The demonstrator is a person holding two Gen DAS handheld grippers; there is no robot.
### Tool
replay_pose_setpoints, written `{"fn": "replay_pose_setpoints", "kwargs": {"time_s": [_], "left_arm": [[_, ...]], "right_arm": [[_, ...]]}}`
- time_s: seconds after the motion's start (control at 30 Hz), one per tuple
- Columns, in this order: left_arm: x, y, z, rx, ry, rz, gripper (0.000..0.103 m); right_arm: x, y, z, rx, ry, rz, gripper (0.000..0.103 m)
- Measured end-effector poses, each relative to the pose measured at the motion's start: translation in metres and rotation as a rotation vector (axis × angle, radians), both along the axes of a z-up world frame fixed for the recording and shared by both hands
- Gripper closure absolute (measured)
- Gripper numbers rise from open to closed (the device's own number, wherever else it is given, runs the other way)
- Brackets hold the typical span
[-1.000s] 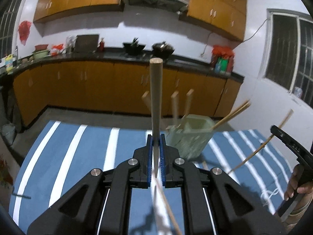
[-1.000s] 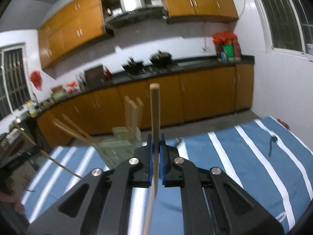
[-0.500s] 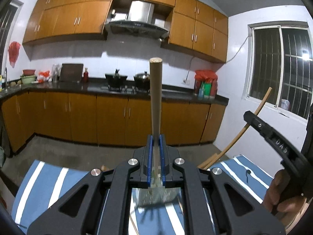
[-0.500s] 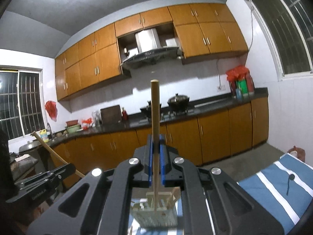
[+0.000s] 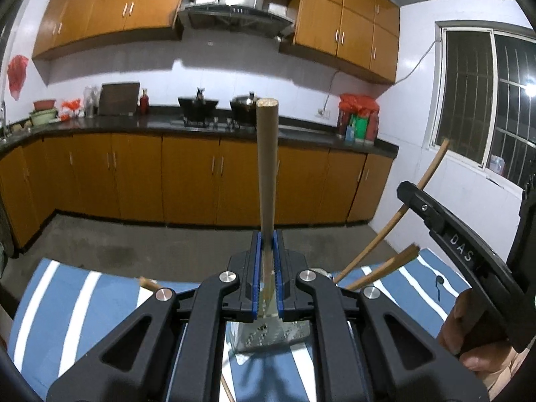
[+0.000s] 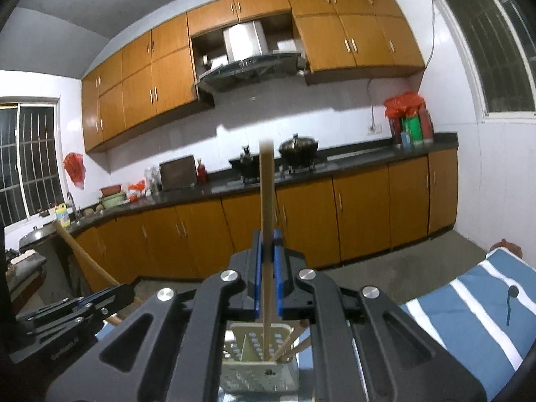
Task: Organize utensils
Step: 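Open the left tool over the holder while the right tool releases its chopstick, then grasp the last chopstick with the left tool while the right tool grasps another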
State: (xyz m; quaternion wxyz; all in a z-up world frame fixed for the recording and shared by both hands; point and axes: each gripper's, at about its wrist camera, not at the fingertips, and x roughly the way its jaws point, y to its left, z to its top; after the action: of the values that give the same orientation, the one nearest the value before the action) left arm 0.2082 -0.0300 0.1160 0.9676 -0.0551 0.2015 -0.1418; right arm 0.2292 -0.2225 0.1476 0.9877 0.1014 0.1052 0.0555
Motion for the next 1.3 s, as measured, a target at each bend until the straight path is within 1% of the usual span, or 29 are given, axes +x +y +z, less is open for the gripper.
{"fn": "replay_pose_setpoints", "kwargs": {"time_s": [0.07,0.13,0.2,0.23,0.27,0.33,0.43,0.53,0.6,0.67,0.73,0.77,0.8,0.83,0.93,1.0,1.03,1.07,1.2,1.3], "left_arm": [[0.001,0.003,-0.004,-0.001,0.012,0.001,0.095],[0.0,0.006,-0.004,-0.005,0.017,0.001,0.093],[-0.003,0.009,-0.002,-0.014,0.016,0.008,0.083],[-0.007,0.012,0.0,-0.022,0.008,0.013,0.073],[-0.006,0.013,0.004,-0.025,0.002,0.018,0.067],[-0.014,0.017,0.009,-0.035,-0.014,0.023,0.067],[-0.026,0.026,0.015,-0.051,-0.032,0.034,0.066],[-0.043,0.037,0.016,-0.06,-0.044,0.062,0.063],[-0.054,0.043,0.011,-0.057,-0.043,0.084,0.06],[-0.063,0.052,0.001,-0.045,-0.029,0.113,0.056],[-0.068,0.059,-0.018,-0.026,0.016,0.145,0.056],[-0.069,0.061,-0.027,-0.019,0.043,0.155,0.056],[-0.07,0.065,-0.044,-0.011,0.089,0.169,0.056],[-0.071,0.065,-0.054,-0.002,0.114,0.178,0.056],[-0.069,0.065,-0.092,0.052,0.22,0.204,0.056],[-0.069,0.064,-0.117,0.07,0.29,0.199,0.056],[-0.07,0.064,-0.126,0.077,0.308,0.2,0.056],[-0.07,0.063,-0.134,0.085,0.328,0.2,0.056],[-0.071,0.058,-0.158,0.087,0.396,0.186,0.056],[-0.071,0.056,-0.164,0.091,0.412,0.168,0.056]], "right_arm": [[-0.002,0.002,-0.005,-0.005,0.012,0.01,0.09],[-0.008,0.003,-0.005,-0.014,0.006,0.011,0.081],[-0.018,-0.001,-0.002,-0.018,-0.007,0.008,0.077],[-0.022,-0.003,-0.001,-0.018,-0.013,0.006,0.076],[-0.027,-0.004,0.0,-0.019,-0.016,0.003,0.076],[-0.038,-0.01,0.003,-0.015,-0.021,-0.009,0.071],[-0.056,-0.023,0.002,-0.01,-0.013,-0.032,0.069],[-0.072,-0.038,-0.008,-0.015,0.021,-0.066,0.064],[-0.08,-0.046,-0.022,-0.022,0.066,-0.084,0.063],[-0.085,-0.054,-0.044,-0.031,0.139,-0.098,0.063],[-0.087,-0.057,-0.07,-0.035,0.224,-0.102,0.063],[-0.086,-0.057,-0.085,-0.036,0.274,-0.102,0.063],[-0.086,-0.057,-0.104,-0.041,0.337,-0.099,0.063],[-0.086,-0.056,-0.115,-0.043,0.372,-0.095,0.063],[-0.089,-0.041,-0.162,-0.055,0.514,-0.056,0.063],[-0.094,-0.031,-0.184,-0.053,0.576,-0.02,0.063],[-0.098,-0.026,-0.196,-0.052,0.606,0.005,0.063],[-0.101,-0.019,-0.205,-0.057,0.628,0.026,0.063],[-0.106,0.002,-0.221,-0.093,0.668,0.083,0.063],[-0.104,0.013,-0.226,-0.128,0.686,0.097,0.063]]}}
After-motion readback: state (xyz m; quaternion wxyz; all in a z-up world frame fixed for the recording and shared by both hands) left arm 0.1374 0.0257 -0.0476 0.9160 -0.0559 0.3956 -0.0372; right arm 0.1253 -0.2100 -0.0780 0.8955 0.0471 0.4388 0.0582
